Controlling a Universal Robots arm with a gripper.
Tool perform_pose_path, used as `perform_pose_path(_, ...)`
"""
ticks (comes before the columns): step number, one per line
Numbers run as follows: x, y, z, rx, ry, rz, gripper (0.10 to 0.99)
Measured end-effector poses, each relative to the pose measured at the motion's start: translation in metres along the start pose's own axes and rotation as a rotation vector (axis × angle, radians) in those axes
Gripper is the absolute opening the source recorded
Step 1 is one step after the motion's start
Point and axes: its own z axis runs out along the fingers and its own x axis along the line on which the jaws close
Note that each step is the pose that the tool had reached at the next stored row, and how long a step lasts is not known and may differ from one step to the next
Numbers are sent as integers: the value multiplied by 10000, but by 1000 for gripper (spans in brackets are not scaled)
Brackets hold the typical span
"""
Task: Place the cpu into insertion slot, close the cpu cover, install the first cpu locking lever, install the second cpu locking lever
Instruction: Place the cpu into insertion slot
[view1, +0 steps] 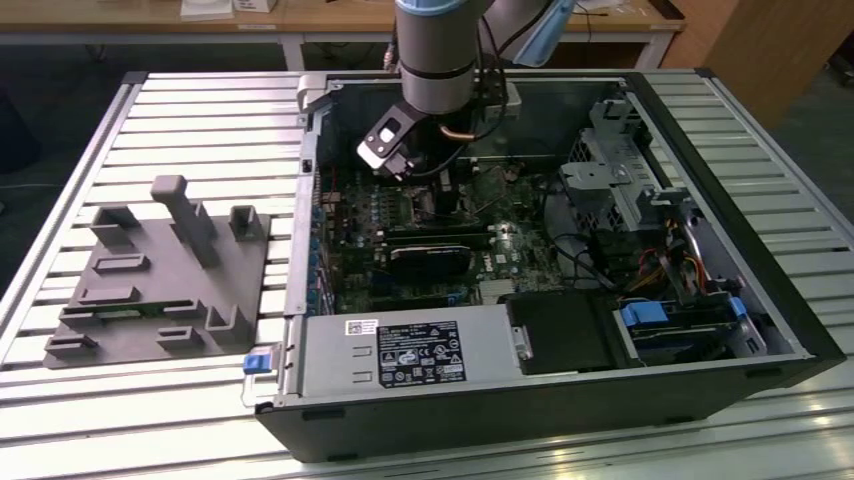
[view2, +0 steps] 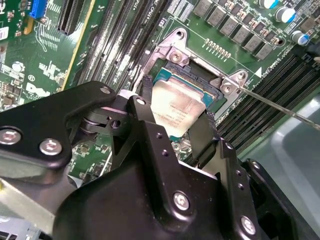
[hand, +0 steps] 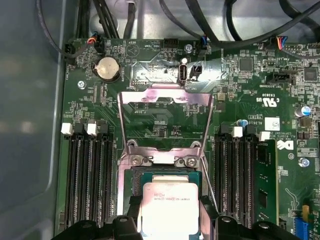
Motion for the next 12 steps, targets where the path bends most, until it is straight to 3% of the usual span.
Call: perform_pose_path(12,10,-6,39,1,-2,6,537)
